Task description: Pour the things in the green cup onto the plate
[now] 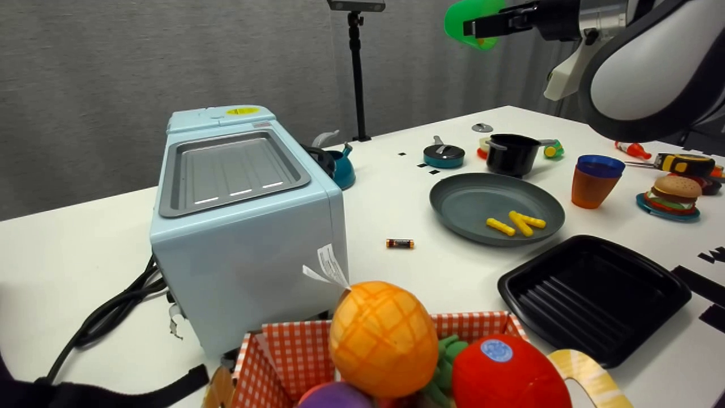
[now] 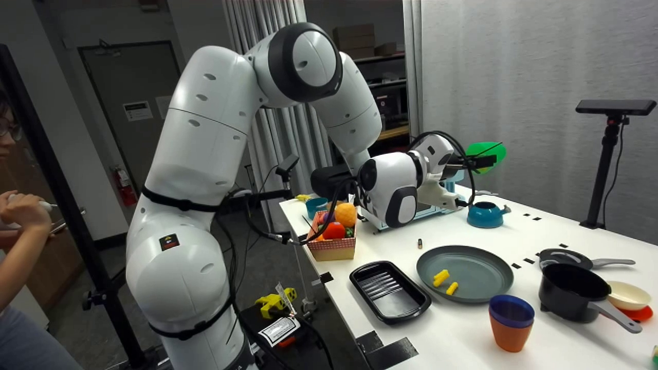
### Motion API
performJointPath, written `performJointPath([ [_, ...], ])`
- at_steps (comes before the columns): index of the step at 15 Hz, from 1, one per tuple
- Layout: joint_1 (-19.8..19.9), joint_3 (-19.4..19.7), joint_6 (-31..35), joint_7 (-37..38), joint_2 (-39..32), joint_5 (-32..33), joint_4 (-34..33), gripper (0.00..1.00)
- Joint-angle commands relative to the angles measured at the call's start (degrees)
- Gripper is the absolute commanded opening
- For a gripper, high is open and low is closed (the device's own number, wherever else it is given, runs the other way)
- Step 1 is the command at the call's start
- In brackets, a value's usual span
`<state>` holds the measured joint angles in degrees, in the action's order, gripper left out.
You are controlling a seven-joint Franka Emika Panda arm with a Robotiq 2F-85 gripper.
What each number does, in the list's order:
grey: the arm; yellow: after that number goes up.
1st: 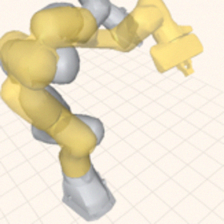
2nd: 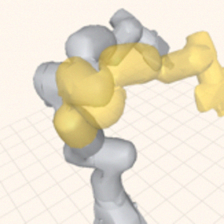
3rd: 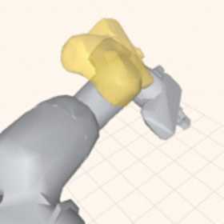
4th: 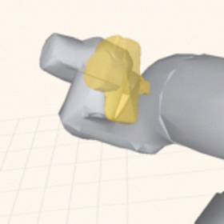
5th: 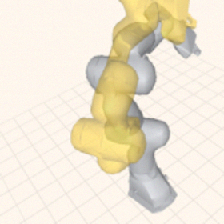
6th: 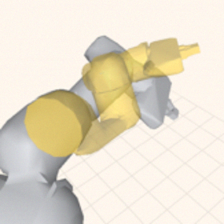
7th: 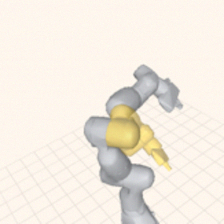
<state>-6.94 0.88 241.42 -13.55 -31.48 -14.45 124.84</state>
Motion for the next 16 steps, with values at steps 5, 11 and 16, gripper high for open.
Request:
performJointPath([
  [5, -4.51, 3.84, 2.72, -0.31, -2.04, -4.12, -5.46, 0.5],
  [11, -12.46, 12.57, 2.71, 1.01, -2.53, -6.18, -7.97, 0.5],
  [16, -19.03, 19.7, 2.7, 2.16, -3.61, -8.54, -7.97, 0.5],
])
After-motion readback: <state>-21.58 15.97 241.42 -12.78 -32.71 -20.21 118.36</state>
